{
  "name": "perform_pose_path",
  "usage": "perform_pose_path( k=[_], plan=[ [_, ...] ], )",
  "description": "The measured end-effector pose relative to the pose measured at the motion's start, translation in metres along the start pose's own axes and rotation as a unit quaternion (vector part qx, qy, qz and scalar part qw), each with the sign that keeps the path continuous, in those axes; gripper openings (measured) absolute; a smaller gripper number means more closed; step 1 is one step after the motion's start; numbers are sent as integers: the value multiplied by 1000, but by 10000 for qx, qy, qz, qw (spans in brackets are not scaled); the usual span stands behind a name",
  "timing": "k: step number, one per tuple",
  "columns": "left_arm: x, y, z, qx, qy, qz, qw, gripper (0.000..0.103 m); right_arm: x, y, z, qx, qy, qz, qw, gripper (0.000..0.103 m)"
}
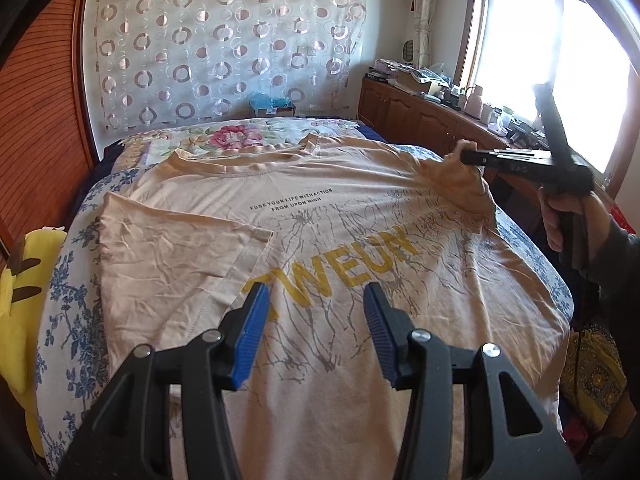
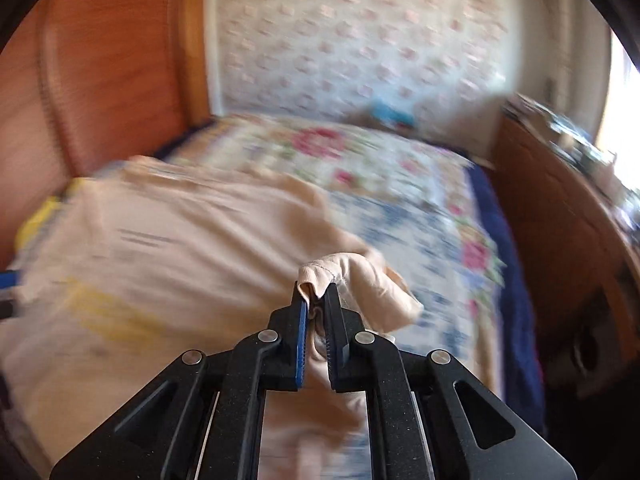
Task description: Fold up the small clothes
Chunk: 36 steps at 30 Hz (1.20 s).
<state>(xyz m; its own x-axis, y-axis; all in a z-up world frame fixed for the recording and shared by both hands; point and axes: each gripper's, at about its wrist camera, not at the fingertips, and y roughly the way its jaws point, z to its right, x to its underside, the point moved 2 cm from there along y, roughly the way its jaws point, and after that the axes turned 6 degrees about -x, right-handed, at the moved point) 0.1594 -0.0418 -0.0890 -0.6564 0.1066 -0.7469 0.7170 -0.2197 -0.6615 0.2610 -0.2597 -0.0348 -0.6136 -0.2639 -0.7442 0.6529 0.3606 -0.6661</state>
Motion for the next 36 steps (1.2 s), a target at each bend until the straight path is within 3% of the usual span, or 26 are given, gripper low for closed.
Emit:
perform_pose_path(
  k=[1,4,10,23,25,27,36],
  plan=[
    [0,0,0,-1,3,-1,10000,48,-2,0,-11,-130,-73,12,9999,9],
    [0,-1,0,4,5,6,10000,48,-6,4,-34,-342,-188,-8,9992,41],
    [1,-2,-2,17,5,30,10000,48,-2,9,-14,-205,71,-78,9997,42],
    [4,-5,1,-19,44,17,10000,48,34,51,-10,-91,286,-897,9955,42],
    [4,-3,1,-18,26,-2,10000,48,40,47,-12,-222,310,-875,9954,38],
    [4,-3,1,-9,-5,-21,10000,48,45,43,-17,-398,272,-826,9954,10],
    [5,-3,5,32,-10,-27,10000,48,50,12,-41,-696,-33,-559,9960,4]
  ],
)
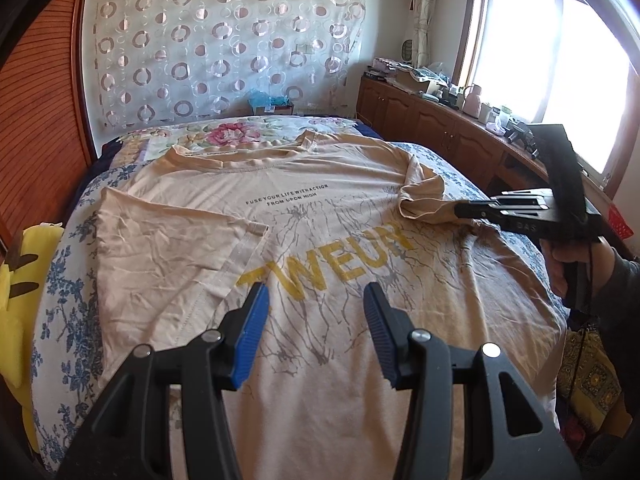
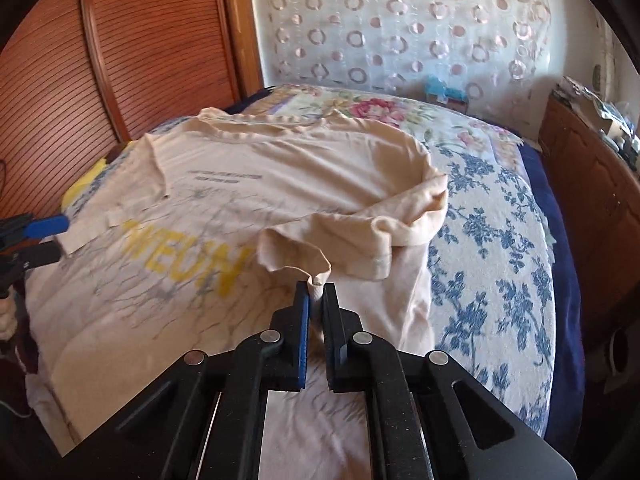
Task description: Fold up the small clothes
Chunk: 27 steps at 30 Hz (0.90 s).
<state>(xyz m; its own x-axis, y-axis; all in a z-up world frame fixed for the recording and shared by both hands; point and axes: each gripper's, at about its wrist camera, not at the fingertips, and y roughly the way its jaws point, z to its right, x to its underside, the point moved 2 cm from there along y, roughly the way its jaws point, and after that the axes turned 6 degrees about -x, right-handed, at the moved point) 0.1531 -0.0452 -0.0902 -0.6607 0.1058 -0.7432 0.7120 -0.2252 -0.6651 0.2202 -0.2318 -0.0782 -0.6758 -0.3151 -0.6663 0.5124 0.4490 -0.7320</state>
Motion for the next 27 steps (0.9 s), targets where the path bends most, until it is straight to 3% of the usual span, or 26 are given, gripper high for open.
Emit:
perform_pose_path(
  k=[8,13,16,21,26,27],
  plan=[
    [-2,-2,-3,-16,-24,50,10000,48,23,-4,-26,-105,-356,-371,9986,6],
    [-2,-4,-4,-20,-30,50,10000,48,10,-13,-16,47,-233,-28,9997,17],
    [-2,-4,-5,-16,-35,55,10000,48,-4,-7,2,309,-41,104,9995,35],
    [-1,-4,-6,-25,-39,64,10000,48,-18,18,35,572,250,-36,9980,35],
    [1,-5,-9,-42,-80,68,9999,48,-29,33,48,446,421,-136,9980,35],
    [1,-5,-10,-42,-95,62,9999,48,-31,35,47,399,416,-152,9982,27]
  ],
)
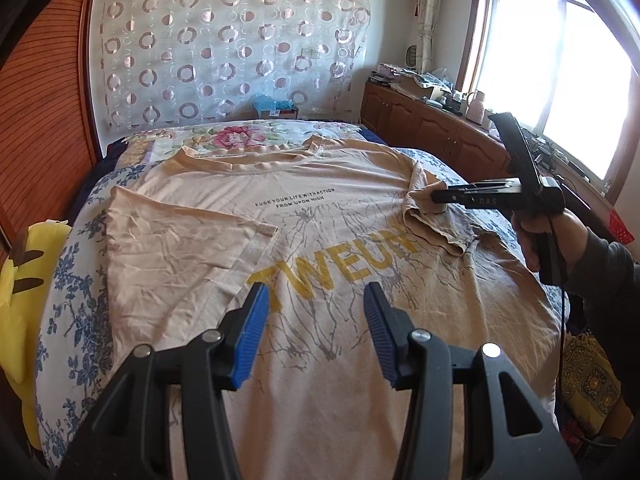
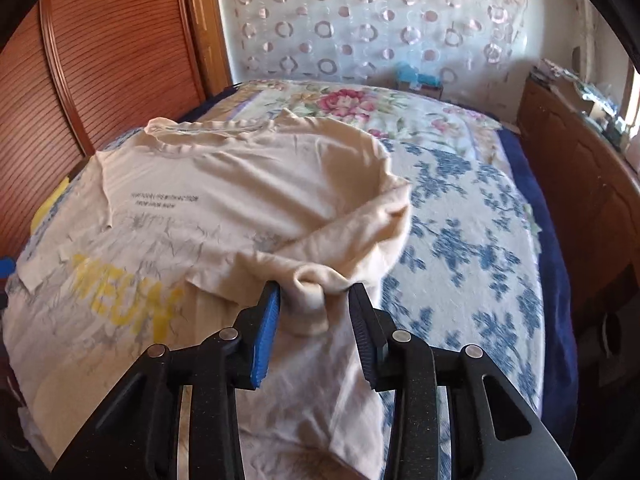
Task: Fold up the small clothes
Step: 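Regrasp the folded sleeve fabric with the right gripper and tuck it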
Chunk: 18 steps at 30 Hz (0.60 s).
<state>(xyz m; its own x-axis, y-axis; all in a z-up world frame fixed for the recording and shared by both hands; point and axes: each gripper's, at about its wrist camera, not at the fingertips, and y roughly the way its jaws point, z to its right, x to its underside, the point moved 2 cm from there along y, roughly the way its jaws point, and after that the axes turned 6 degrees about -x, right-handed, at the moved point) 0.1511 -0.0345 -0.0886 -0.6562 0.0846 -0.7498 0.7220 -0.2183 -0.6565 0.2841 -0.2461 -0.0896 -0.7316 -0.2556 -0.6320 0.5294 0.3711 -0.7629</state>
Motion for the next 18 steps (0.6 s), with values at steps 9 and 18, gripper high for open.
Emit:
perform_pose_path(
  k=[9,18],
  plan=[
    [6,1,-5,-35,-58,-30,10000,48,-44,9,-46,-136,-804,154,9966,4],
    [9,0,-9,-59,-92,-36,9999,48,-68,23,-81,-397,-1119,126,9928,39]
  ],
)
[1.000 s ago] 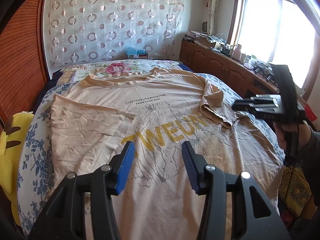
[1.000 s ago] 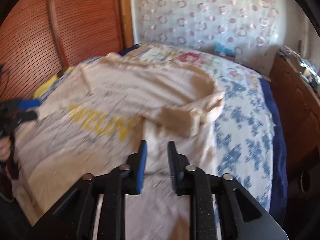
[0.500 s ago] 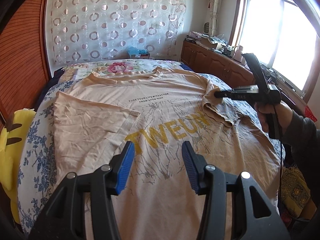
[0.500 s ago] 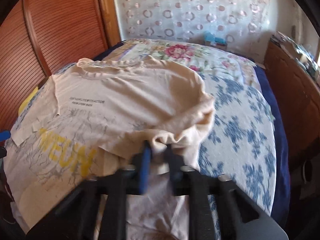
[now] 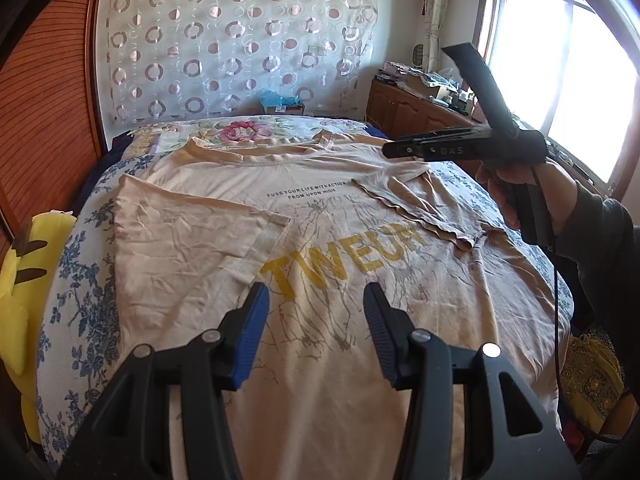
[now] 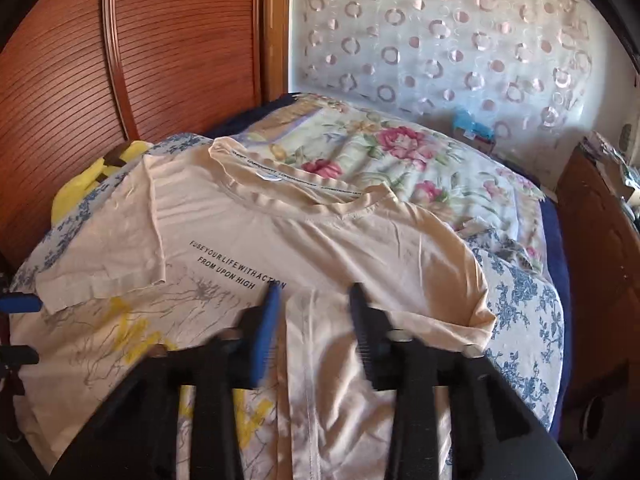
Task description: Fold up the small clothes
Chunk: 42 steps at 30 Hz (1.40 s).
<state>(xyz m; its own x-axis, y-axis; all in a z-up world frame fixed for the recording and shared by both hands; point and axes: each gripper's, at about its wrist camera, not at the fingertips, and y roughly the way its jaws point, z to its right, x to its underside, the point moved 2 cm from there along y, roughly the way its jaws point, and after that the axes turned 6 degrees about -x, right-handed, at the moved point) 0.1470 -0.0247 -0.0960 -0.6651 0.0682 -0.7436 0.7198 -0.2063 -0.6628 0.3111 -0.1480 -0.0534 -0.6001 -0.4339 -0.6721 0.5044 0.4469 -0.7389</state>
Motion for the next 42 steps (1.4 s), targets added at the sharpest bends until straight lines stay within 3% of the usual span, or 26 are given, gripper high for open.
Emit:
perform_pose_path(
  k=[10,17,33,42],
  plan=[
    [-9,-1,-13,-147,38,68,9999,48,40,-18,53,432,624,-77,9971,40],
    [-34,13,-49,-471,-78,63,9988,48,55,-11,95,813,1040,-153,9911,40],
    [-68,73,-144,-1016,-166,-352,9941,48,22,44,128,657,899,-316,9933,40],
    [-80,104,-194,-1181,-315,-559,9909,48,21,24,128,644,836,-234,9941,40]
  ],
)
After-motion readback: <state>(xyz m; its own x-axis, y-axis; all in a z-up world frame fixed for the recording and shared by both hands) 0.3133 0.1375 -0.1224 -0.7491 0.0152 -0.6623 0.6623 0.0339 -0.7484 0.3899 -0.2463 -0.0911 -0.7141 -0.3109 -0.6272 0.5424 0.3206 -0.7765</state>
